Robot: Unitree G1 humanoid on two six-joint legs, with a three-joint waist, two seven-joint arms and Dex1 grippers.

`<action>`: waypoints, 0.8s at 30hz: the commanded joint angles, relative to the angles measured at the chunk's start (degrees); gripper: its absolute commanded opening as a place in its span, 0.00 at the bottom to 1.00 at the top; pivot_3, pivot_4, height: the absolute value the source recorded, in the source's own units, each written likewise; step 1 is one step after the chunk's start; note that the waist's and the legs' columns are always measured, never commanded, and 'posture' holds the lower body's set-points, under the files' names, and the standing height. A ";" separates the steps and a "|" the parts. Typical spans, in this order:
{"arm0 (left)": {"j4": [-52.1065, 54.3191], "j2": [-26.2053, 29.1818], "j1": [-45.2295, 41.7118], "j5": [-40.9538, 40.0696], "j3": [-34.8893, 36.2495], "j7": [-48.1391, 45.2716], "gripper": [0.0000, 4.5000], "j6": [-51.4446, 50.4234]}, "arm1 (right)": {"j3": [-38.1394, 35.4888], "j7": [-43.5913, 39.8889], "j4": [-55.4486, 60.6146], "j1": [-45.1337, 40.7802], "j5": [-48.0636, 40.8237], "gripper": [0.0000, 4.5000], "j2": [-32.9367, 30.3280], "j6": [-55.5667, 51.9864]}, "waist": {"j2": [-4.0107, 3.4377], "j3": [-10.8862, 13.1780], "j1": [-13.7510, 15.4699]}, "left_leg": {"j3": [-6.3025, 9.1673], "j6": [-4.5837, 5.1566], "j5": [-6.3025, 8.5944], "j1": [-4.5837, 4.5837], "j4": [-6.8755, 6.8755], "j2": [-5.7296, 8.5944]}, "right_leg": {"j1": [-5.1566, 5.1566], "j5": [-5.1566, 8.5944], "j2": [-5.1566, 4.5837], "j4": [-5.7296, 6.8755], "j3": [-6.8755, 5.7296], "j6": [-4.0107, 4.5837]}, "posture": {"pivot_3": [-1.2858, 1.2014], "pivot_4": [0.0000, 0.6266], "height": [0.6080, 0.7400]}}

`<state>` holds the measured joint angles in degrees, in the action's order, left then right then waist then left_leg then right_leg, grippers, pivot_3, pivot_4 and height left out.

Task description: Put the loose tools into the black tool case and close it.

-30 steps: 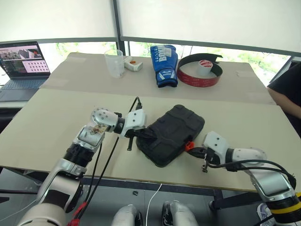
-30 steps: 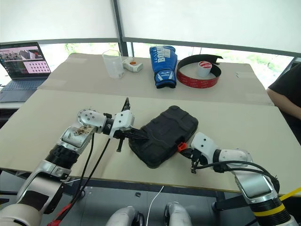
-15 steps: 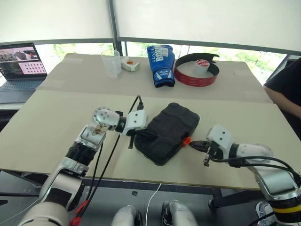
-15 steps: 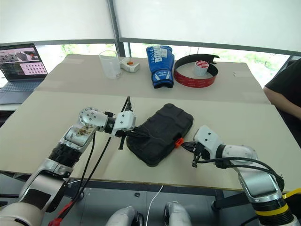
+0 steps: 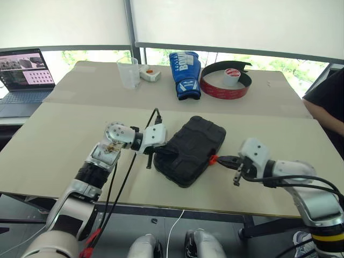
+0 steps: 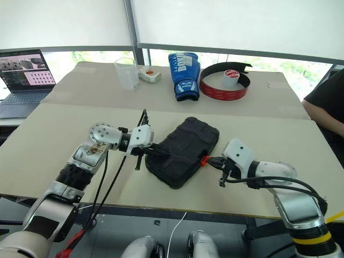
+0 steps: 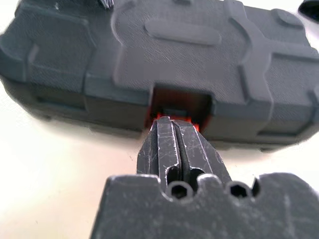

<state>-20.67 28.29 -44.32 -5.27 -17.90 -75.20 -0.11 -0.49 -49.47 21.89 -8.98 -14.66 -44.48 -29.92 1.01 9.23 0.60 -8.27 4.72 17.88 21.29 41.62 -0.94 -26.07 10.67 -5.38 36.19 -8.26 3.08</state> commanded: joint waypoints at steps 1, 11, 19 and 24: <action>-1.47 1.08 1.97 2.62 -1.61 0.12 0.02 -1.90 | -2.14 -2.03 0.72 0.70 -1.11 0.00 -2.18 1.36 | 0.00 0.00 0.03 | 0.00 0.00 0.00 0.00 0.00 0.00 | 0.00 0.00 0.00 0.00 0.00 0.00 | 0.52 0.24 0.90; -3.26 0.34 0.88 3.07 -1.92 0.49 0.02 -0.96 | 1.66 0.24 -6.39 -4.03 1.87 0.00 1.32 3.69 | 0.01 -0.02 -0.04 | 0.00 0.00 0.00 0.00 -0.01 0.00 | -0.01 0.00 0.00 0.01 0.00 0.00 | 0.52 0.24 0.90; -5.02 -0.31 -0.09 3.37 -2.15 0.33 0.02 0.10 | 2.58 1.43 -1.87 -10.73 -0.83 0.00 5.49 -1.41 | 0.01 -0.02 -0.88 | 0.00 -0.03 -0.02 0.00 -0.01 -0.01 | -0.03 0.00 0.00 0.04 0.01 0.00 | 0.52 0.24 0.90; -6.24 -0.86 0.13 3.62 -2.08 0.67 0.02 0.63 | 2.73 1.36 -0.38 -10.35 -0.94 0.00 5.20 -3.19 | 0.01 -0.02 -1.02 | -0.01 -0.18 -0.11 -0.14 -0.36 -0.01 | -0.03 0.00 0.01 0.02 0.01 0.00 | 0.52 0.24 0.90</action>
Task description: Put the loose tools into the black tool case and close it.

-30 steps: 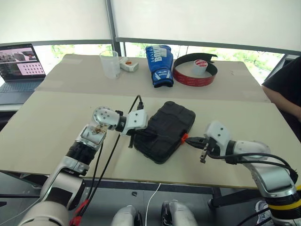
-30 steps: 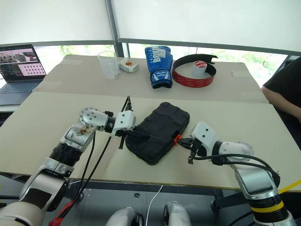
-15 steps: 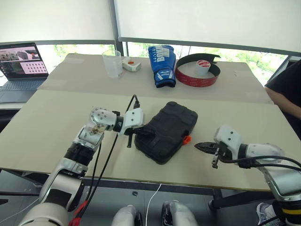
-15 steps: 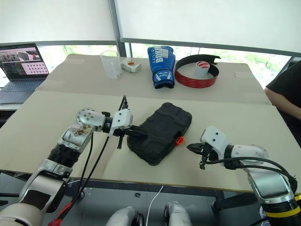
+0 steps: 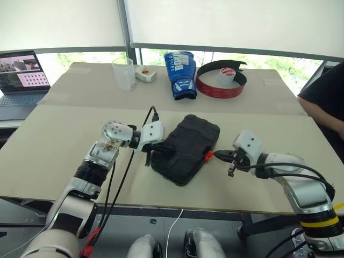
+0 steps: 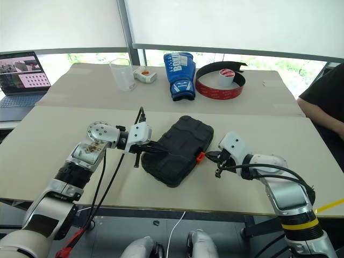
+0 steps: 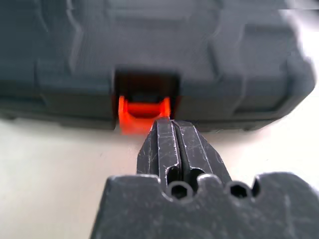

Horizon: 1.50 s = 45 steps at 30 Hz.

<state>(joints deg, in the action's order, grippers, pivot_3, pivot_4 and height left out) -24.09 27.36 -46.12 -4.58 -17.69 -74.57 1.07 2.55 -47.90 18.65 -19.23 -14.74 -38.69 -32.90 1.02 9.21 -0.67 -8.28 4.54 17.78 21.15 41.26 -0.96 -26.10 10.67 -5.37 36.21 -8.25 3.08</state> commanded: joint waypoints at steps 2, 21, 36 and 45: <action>-2.92 -0.05 2.11 2.78 -2.03 0.20 0.02 -0.84 | -0.76 -0.14 2.69 0.82 -0.72 0.00 -1.14 -0.17 | 0.01 -0.01 0.63 | 0.01 0.00 0.00 0.01 -0.04 0.00 | 0.00 0.00 0.00 -0.01 -0.04 0.01 | 0.52 0.24 0.90; -3.57 0.77 1.73 3.33 -1.42 -0.03 0.02 -0.15 | 0.24 0.70 -2.97 4.16 2.00 0.00 -2.05 3.79 | 0.00 -0.04 1.14 | -0.08 0.07 0.04 0.01 -0.08 0.03 | 0.01 0.01 -0.03 -0.11 0.00 0.00 | 0.52 0.24 0.90; -4.82 0.05 2.45 4.05 -2.66 0.00 0.02 1.52 | 2.84 0.96 -0.85 -0.80 1.79 0.00 2.02 2.49 | 0.00 -0.04 -0.29 | -0.07 -0.09 -0.06 -0.07 -0.25 0.01 | -0.02 0.01 0.02 -0.08 0.02 0.01 | 0.52 0.24 0.90; -4.21 0.66 2.97 3.76 -2.27 -0.02 0.02 1.10 | 3.15 1.95 -4.28 -2.24 3.10 0.00 3.42 4.11 | 0.00 -0.04 -0.48 | -0.07 -0.20 -0.12 -0.13 -0.31 -0.02 | -0.02 0.01 0.05 -0.05 0.04 0.01 | 0.52 0.24 0.90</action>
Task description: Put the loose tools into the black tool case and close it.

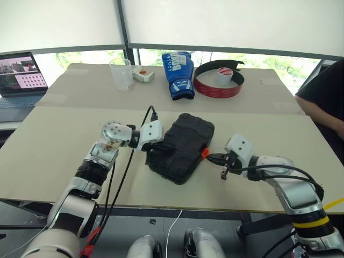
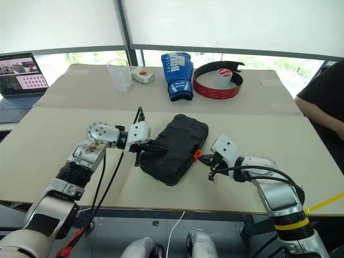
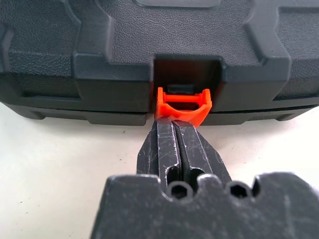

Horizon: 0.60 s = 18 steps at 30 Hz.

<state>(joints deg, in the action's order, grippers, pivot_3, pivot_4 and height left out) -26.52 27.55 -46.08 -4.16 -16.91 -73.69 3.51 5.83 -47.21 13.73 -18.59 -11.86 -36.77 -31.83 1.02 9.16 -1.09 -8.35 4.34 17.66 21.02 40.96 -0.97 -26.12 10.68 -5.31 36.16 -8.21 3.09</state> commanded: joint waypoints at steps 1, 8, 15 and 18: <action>-1.67 0.52 3.00 3.29 -3.03 -0.89 0.02 -1.43 | -0.12 1.42 0.17 -3.09 0.50 0.00 1.71 3.39 | 0.00 0.00 -0.07 | -0.01 -0.01 -0.01 -0.01 0.00 -0.01 | 0.00 0.00 0.01 0.01 0.00 0.00 | 0.52 0.24 0.90; -0.65 1.05 3.66 3.10 -2.94 -1.12 0.02 -2.00 | -0.19 2.28 -2.73 -4.70 2.98 0.00 2.63 6.19 | 0.00 0.00 -0.11 | -0.01 -0.04 -0.03 -0.02 -0.02 -0.02 | 0.00 0.00 0.01 0.03 0.01 0.00 | 0.52 0.24 0.90; -0.61 1.10 3.69 3.12 -2.85 -1.13 0.02 -2.12 | -0.12 2.60 -5.51 -5.83 5.09 0.00 2.36 8.34 | -0.01 -0.01 -0.05 | -0.02 -0.05 -0.03 -0.02 -0.07 -0.01 | -0.03 0.01 0.01 0.02 0.00 0.02 | 0.52 0.24 0.90; -0.96 1.03 3.62 3.23 -2.87 -1.05 0.02 -1.88 | -0.86 2.44 -4.71 -6.73 3.28 0.00 3.40 6.33 | -0.01 -0.01 0.01 | -0.02 -0.06 -0.04 -0.02 -0.07 -0.01 | -0.03 0.01 0.01 0.02 0.00 0.02 | 0.52 0.24 0.90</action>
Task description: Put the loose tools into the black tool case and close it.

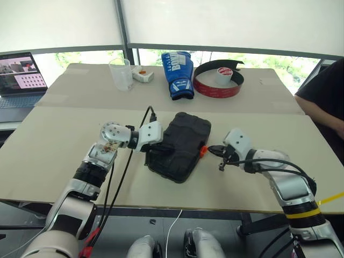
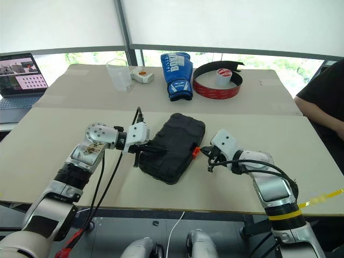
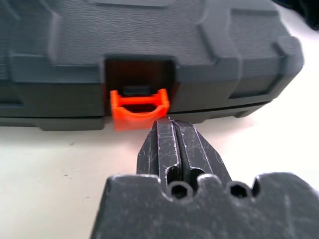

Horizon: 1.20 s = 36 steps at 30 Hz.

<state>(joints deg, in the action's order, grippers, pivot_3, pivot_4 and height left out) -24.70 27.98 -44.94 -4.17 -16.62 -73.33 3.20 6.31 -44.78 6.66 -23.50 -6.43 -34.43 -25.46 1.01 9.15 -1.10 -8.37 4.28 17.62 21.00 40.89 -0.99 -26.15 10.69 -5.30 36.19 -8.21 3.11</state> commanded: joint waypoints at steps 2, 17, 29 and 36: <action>-3.47 0.39 2.23 3.41 -3.18 -1.16 0.02 -1.23 | -1.46 -0.47 3.67 -2.13 -3.41 0.00 1.64 -1.54 | 0.00 0.00 0.11 | 0.01 0.00 0.00 0.00 0.00 0.00 | 0.00 0.00 0.00 0.00 -0.01 0.00 | 0.52 0.24 0.90; -14.24 -4.76 -6.54 -2.74 5.09 4.03 0.02 -8.94 | -6.52 0.41 5.33 3.84 -2.38 0.00 -5.62 -2.84 | -0.01 -0.01 1.15 | 0.05 0.06 0.00 0.13 0.03 0.02 | 0.00 0.00 -0.04 -0.09 -0.08 0.00 | 0.52 0.24 0.90; -23.66 -8.35 -8.13 2.88 2.10 4.13 0.02 -1.18 | -1.04 2.81 6.71 0.77 -2.30 0.00 0.12 -5.18 | 0.01 0.00 0.97 | 0.02 0.06 -0.01 0.16 0.03 0.03 | -0.03 0.01 -0.02 -0.11 -0.07 0.00 | 0.52 0.24 0.90; -25.20 -8.37 -7.67 3.67 1.87 3.73 0.02 0.60 | -1.01 2.91 10.30 -0.73 -4.22 0.00 1.98 -8.77 | 0.00 0.00 -0.04 | 0.02 0.04 -0.02 0.09 0.00 0.01 | -0.03 0.01 -0.01 -0.05 -0.05 0.00 | 0.52 0.24 0.90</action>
<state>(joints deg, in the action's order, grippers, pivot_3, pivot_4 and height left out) -47.07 19.90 -54.61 -4.05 -12.07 -68.91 4.00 5.73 -41.85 12.29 -21.96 -8.12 -33.97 -34.38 1.02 9.15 -1.14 -8.35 4.31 17.60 21.08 40.88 -0.98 -26.19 10.69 -5.31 36.14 -8.26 3.11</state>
